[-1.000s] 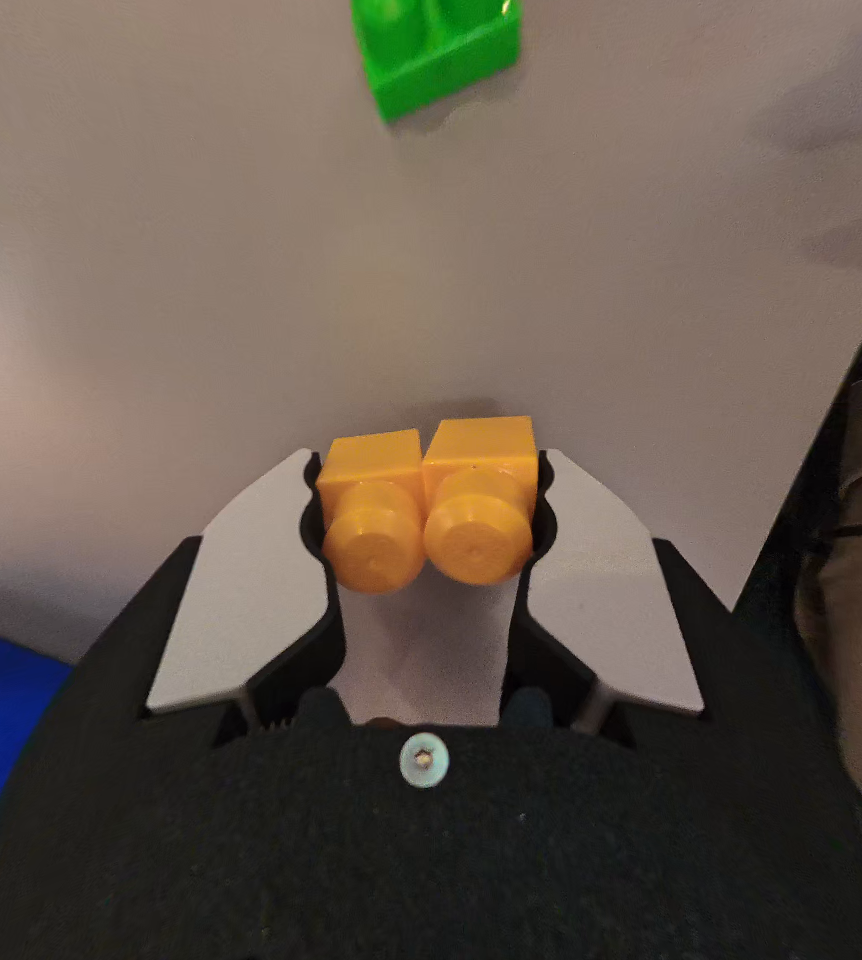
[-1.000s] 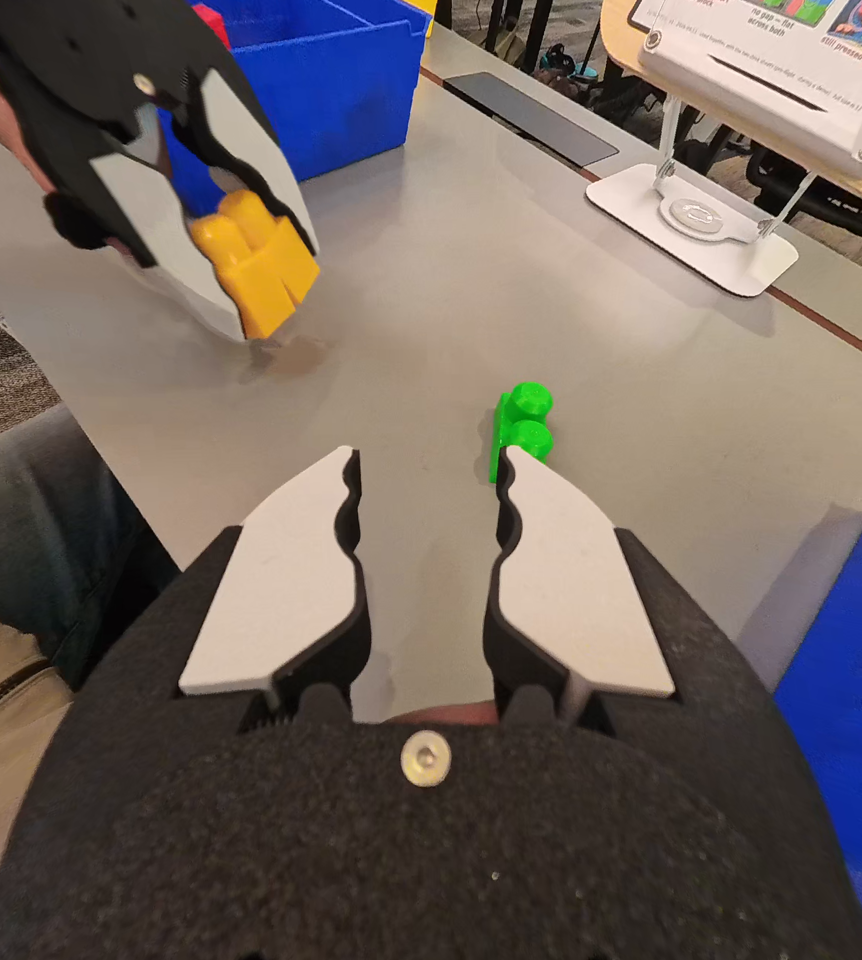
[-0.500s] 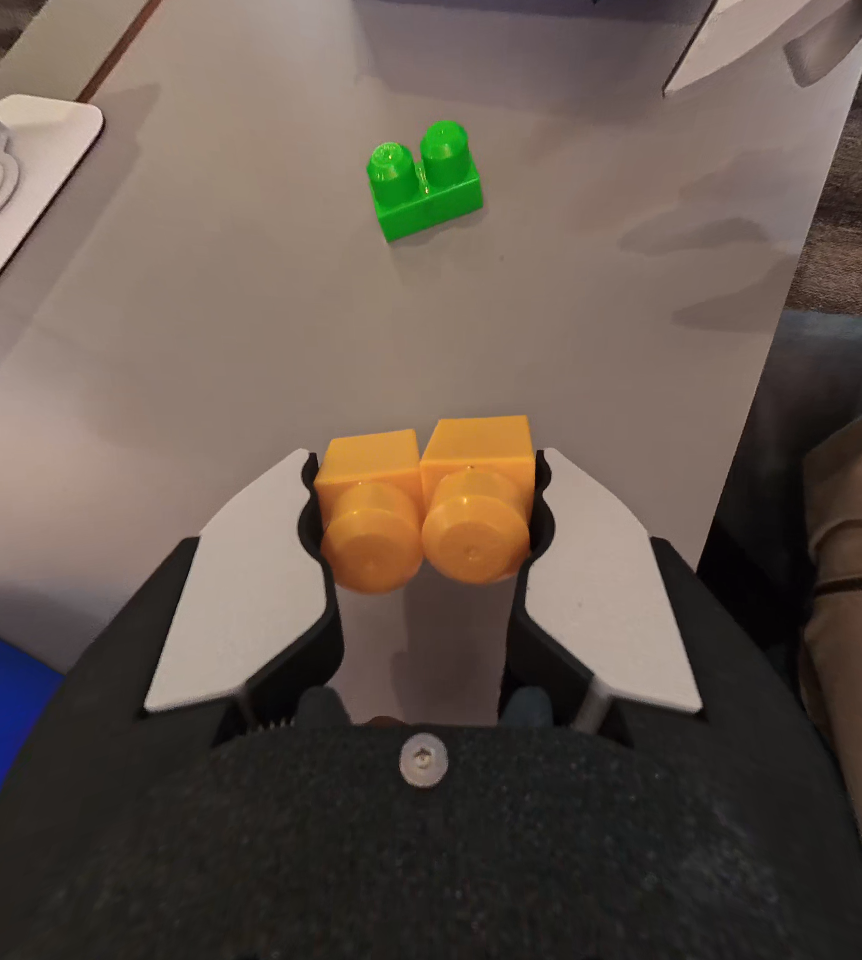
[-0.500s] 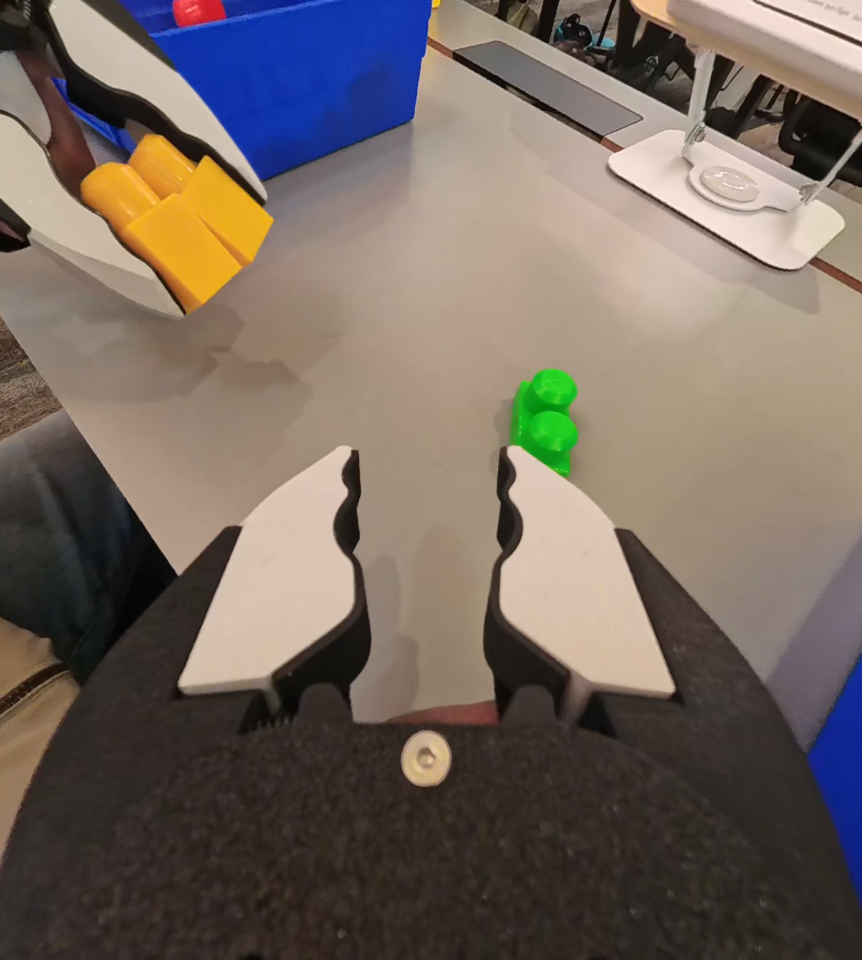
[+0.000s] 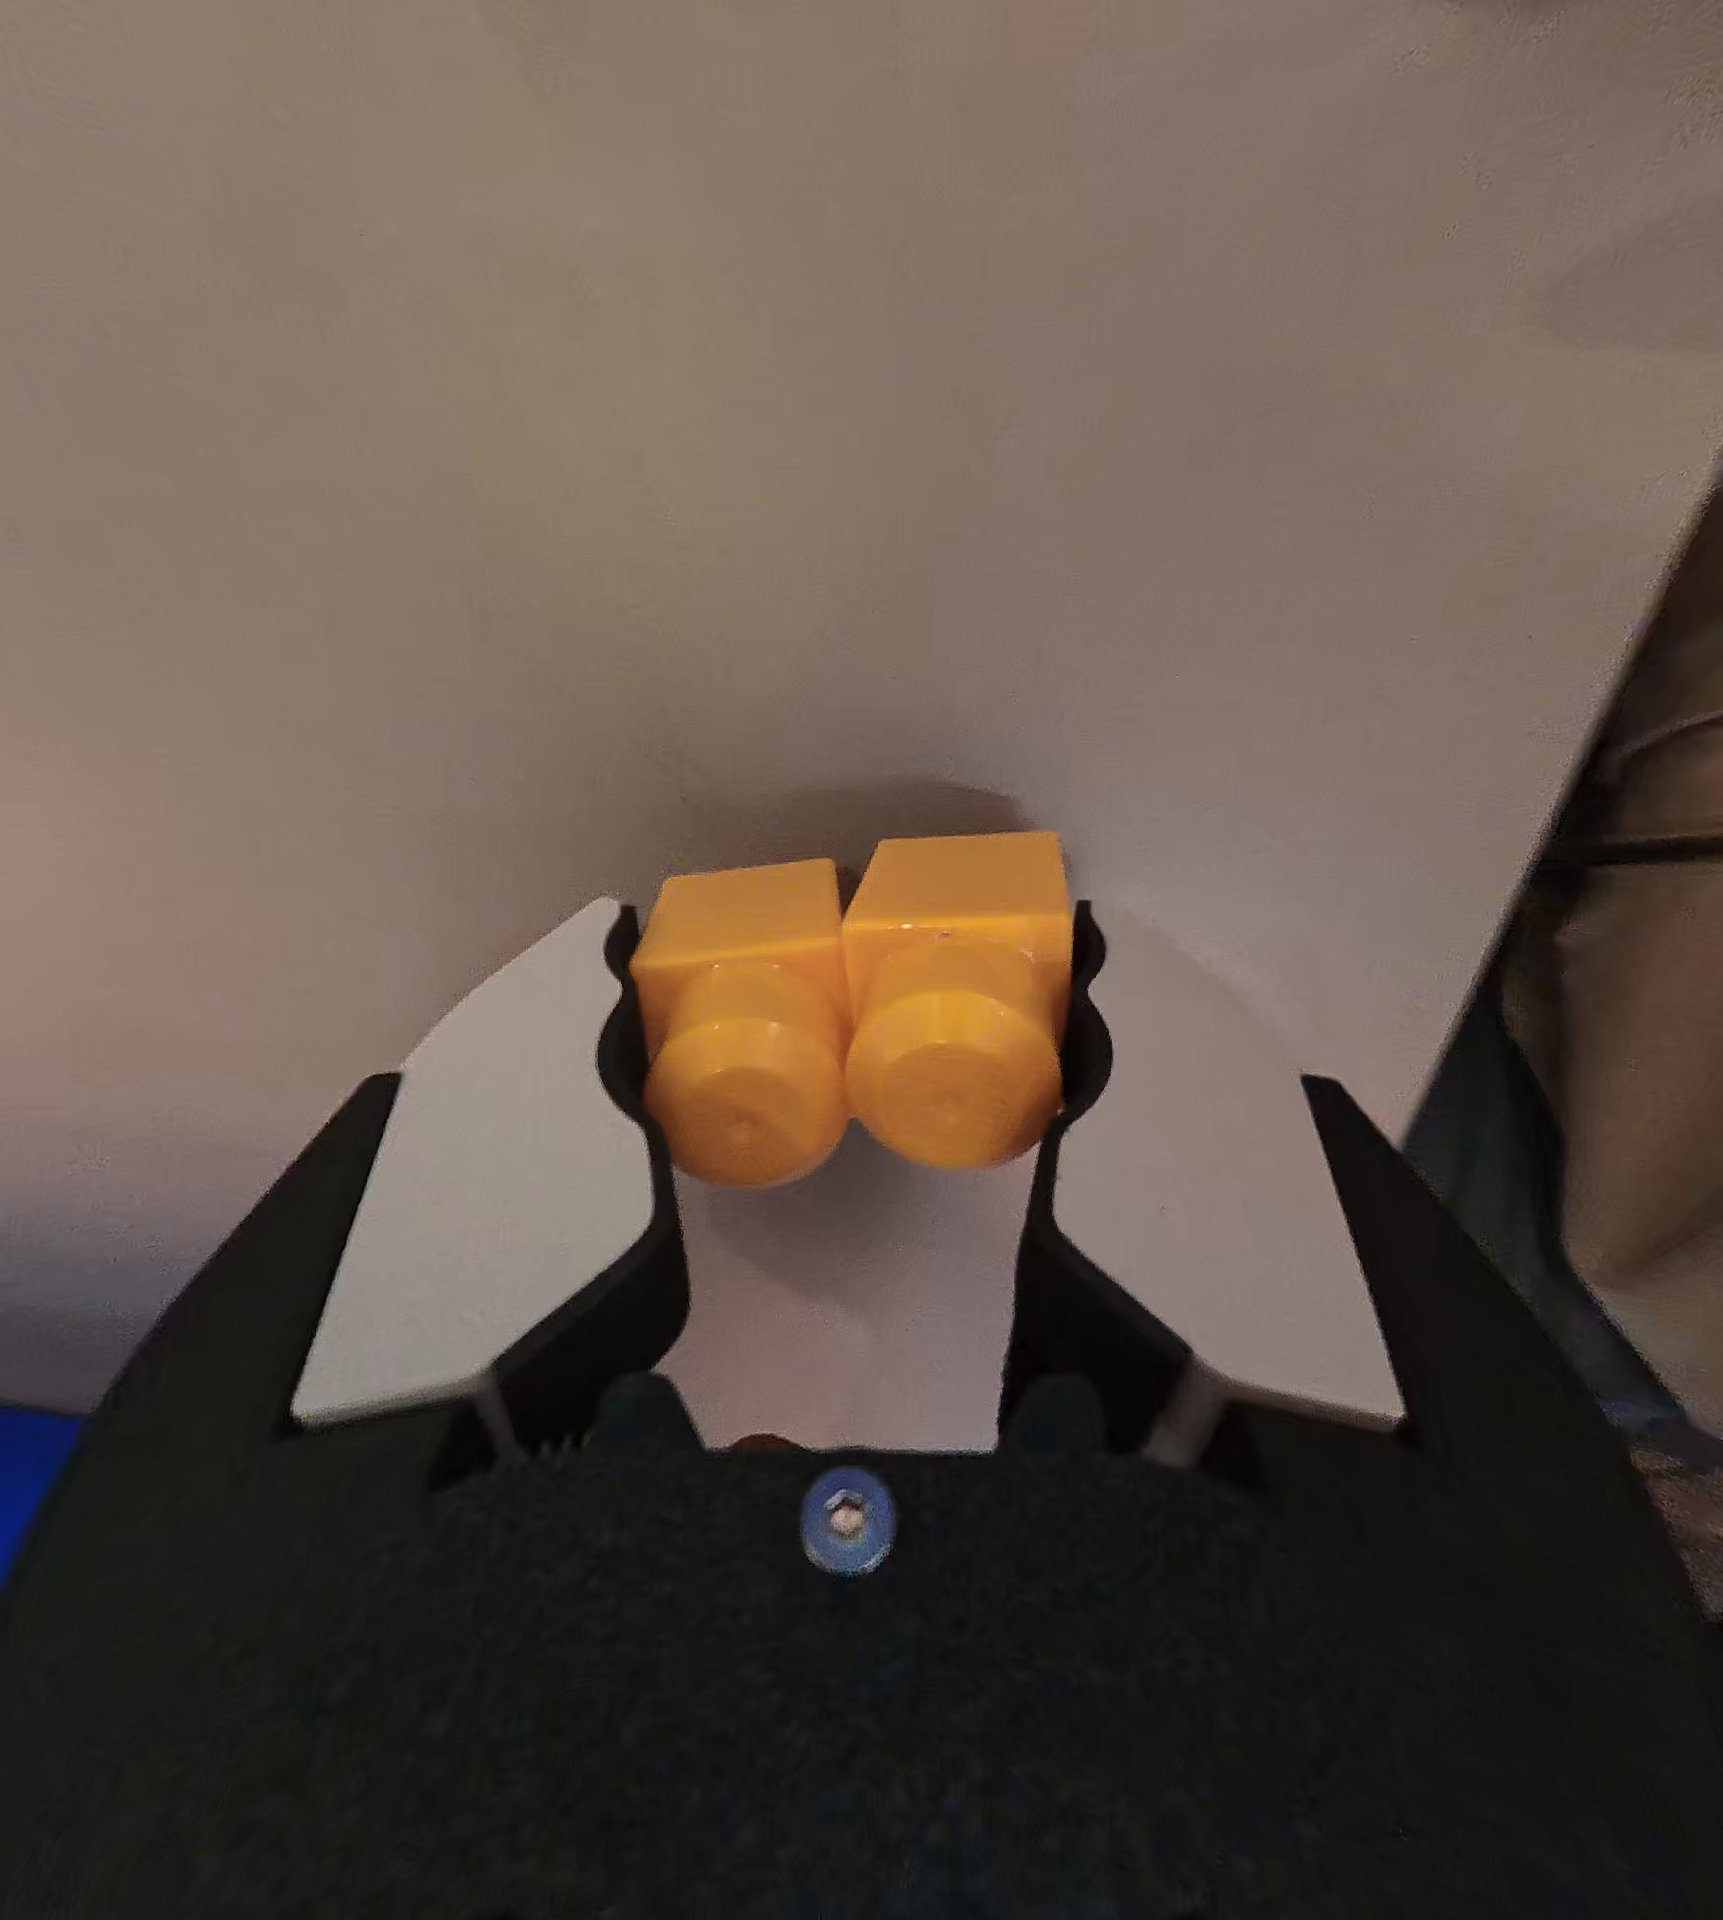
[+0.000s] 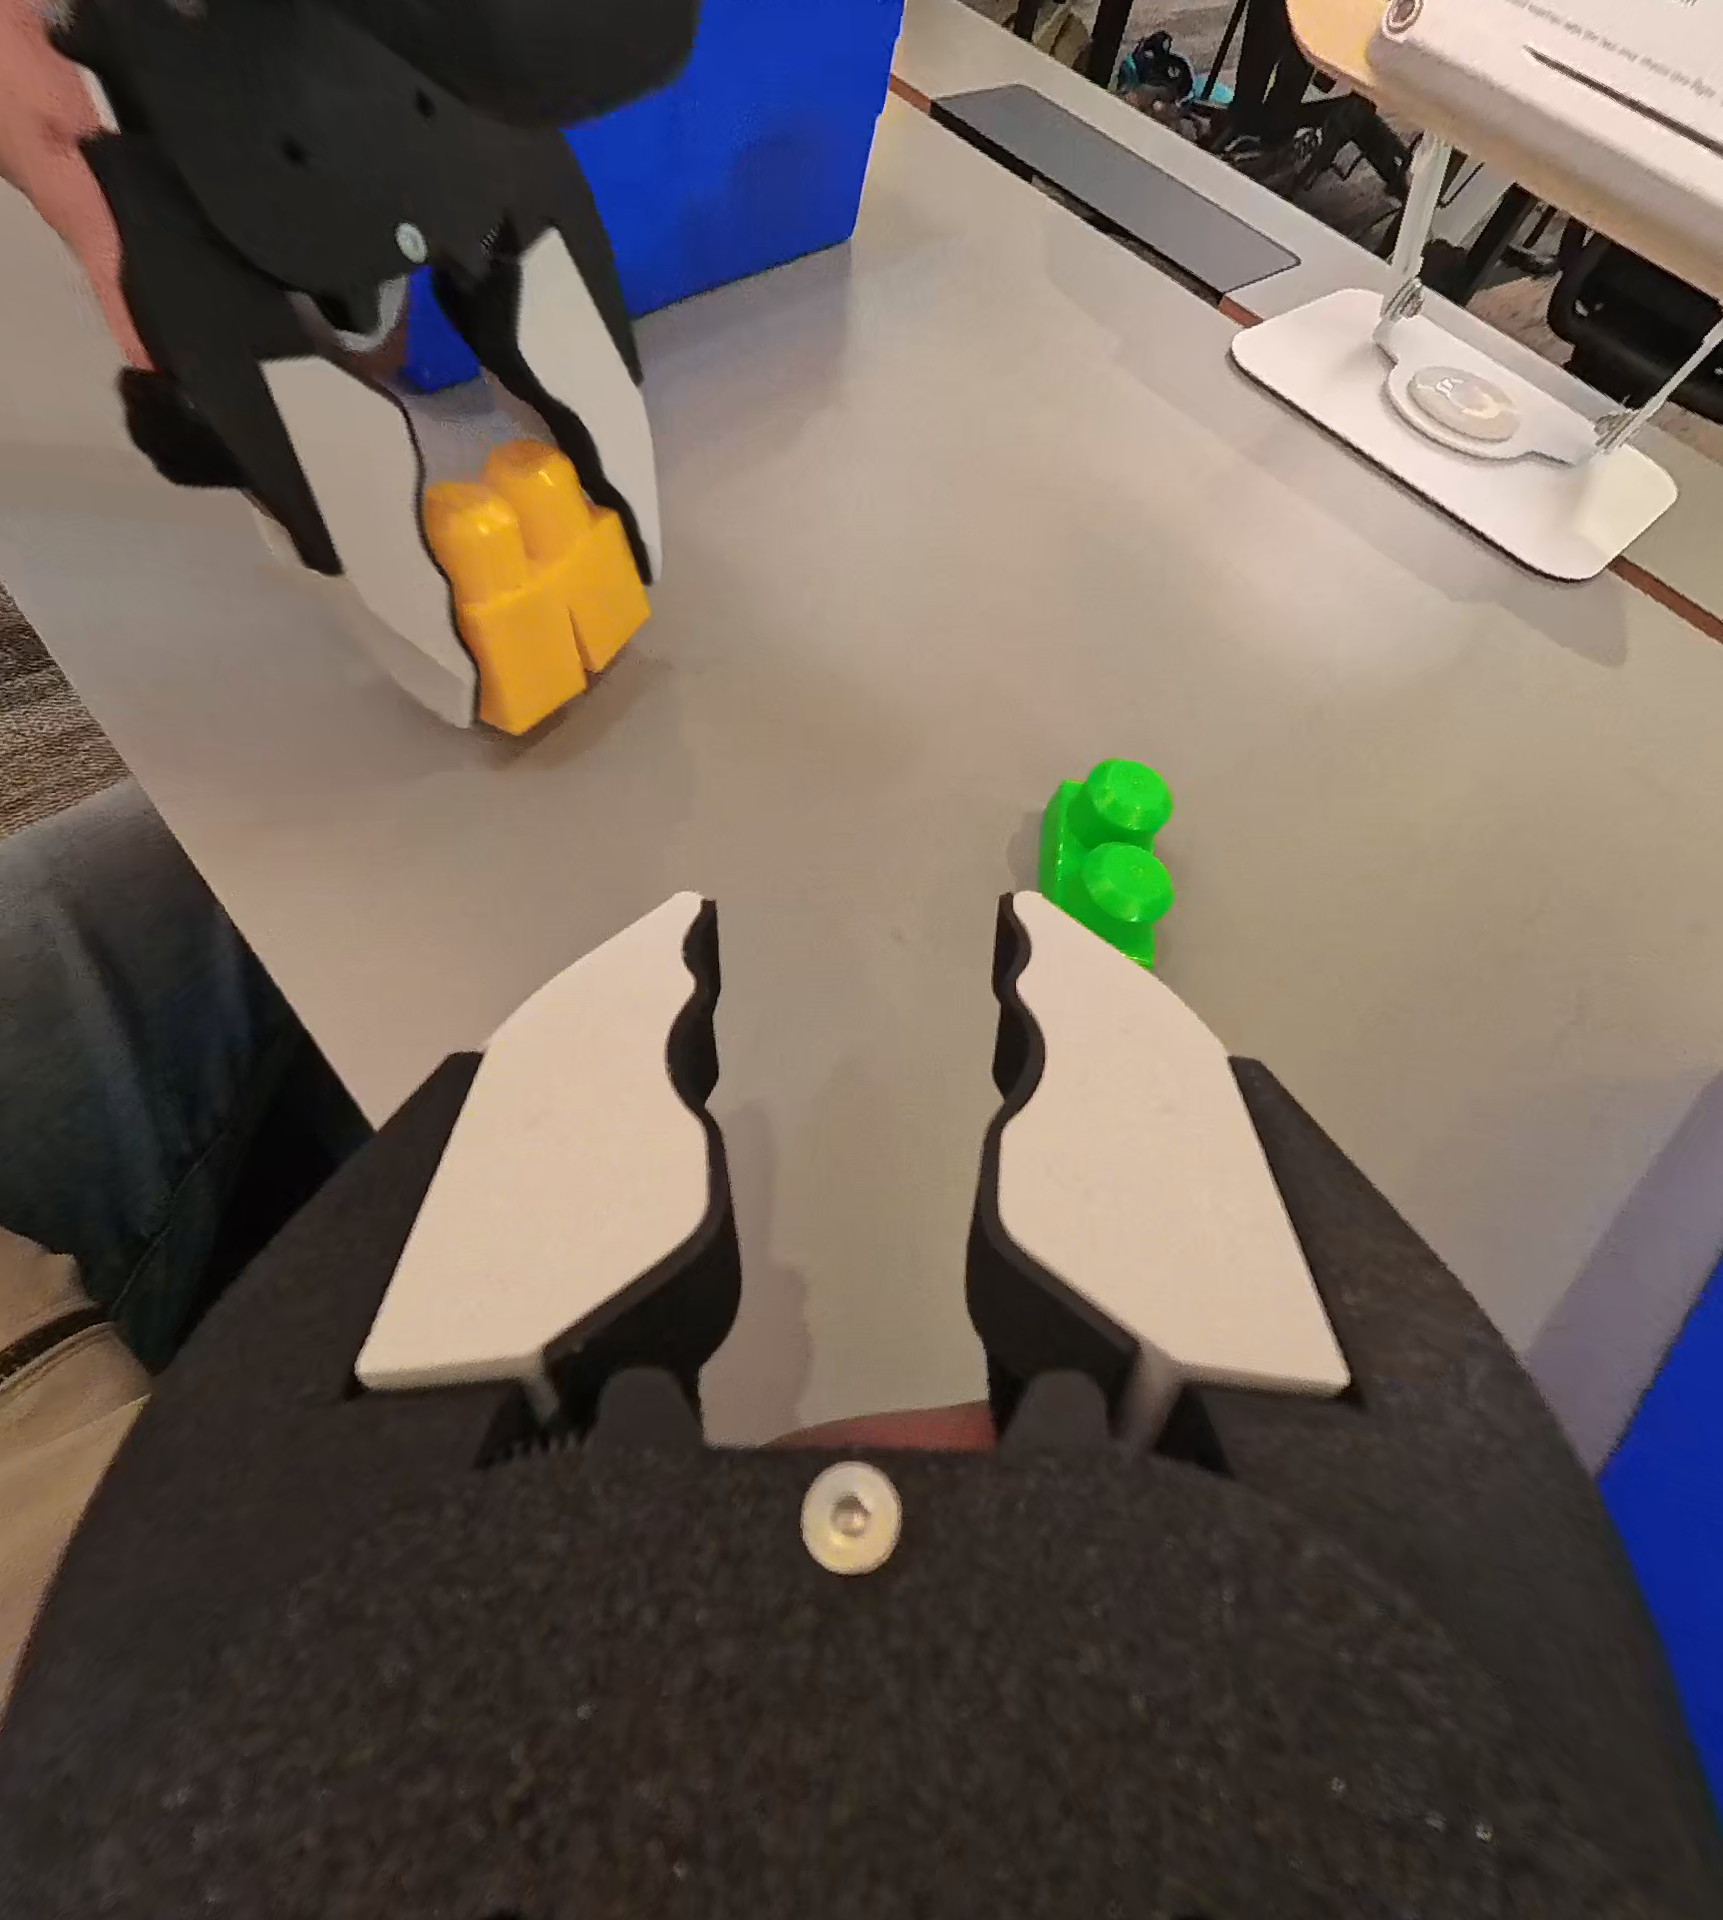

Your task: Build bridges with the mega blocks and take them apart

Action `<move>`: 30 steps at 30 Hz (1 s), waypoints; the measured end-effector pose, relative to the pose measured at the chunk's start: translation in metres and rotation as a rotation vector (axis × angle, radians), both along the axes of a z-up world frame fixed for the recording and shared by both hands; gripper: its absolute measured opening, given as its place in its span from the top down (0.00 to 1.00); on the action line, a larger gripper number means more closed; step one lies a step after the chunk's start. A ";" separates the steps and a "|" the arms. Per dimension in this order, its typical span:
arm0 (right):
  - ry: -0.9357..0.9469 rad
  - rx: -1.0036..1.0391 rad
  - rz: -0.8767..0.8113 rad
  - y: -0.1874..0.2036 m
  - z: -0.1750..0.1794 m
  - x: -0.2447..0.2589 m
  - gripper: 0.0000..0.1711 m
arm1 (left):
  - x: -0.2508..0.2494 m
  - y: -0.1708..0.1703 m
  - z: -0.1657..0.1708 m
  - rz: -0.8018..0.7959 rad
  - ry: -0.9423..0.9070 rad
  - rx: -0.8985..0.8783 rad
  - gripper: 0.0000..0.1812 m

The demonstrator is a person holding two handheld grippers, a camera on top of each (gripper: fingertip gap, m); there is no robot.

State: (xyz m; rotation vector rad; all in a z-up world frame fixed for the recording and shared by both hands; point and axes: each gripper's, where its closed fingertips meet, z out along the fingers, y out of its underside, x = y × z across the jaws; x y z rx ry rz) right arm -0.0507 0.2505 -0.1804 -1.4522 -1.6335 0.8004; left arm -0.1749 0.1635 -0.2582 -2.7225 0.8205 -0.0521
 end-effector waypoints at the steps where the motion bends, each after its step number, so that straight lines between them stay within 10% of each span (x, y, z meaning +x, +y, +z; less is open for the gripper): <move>1: 0.003 0.003 -0.002 0.000 0.001 0.001 0.70 | -0.002 0.002 -0.002 -0.007 0.015 0.009 0.57; 12: 0.000 0.017 -0.015 0.003 0.005 0.006 0.70 | 0.002 0.006 0.008 0.149 -0.125 0.230 0.43; 23: -0.014 0.033 -0.007 -0.003 0.004 0.003 0.70 | 0.004 0.003 0.028 0.651 -0.358 0.540 0.40; 30: -0.005 0.038 0.008 -0.008 0.007 0.003 0.70 | 0.003 0.007 -0.011 0.719 -0.235 0.421 0.40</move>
